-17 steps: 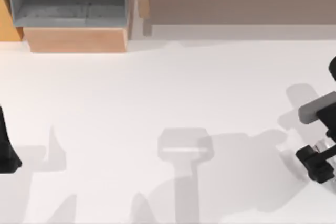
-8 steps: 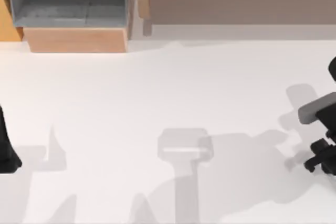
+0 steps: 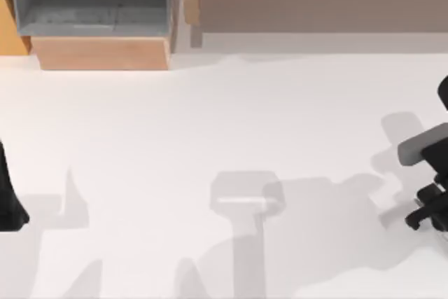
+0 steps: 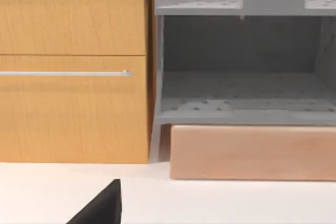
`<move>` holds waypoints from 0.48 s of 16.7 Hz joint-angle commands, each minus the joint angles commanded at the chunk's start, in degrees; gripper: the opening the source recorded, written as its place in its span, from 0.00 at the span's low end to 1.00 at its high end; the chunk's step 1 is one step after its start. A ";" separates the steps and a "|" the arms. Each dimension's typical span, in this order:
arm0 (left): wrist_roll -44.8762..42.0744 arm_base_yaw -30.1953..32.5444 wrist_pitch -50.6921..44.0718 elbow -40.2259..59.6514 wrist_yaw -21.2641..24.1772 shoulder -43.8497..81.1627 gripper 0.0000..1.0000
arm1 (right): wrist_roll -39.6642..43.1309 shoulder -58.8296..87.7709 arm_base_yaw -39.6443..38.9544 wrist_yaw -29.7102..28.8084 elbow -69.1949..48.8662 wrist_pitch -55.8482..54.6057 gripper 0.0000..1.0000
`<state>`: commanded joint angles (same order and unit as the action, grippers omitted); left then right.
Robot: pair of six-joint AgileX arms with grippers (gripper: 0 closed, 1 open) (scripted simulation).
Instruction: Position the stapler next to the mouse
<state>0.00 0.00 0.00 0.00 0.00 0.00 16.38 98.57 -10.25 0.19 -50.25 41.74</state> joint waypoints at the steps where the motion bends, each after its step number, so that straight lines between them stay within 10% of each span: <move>1: 0.00 0.00 0.00 0.00 0.00 0.00 1.00 | 0.00 0.00 0.00 0.00 0.00 0.00 0.00; 8: 0.00 0.00 0.00 0.00 0.00 0.00 1.00 | 0.07 -1.96 0.09 -0.03 -2.21 4.76 0.00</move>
<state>0.00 0.00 0.00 0.00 0.00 0.00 16.45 96.61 -10.16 0.16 -52.46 46.51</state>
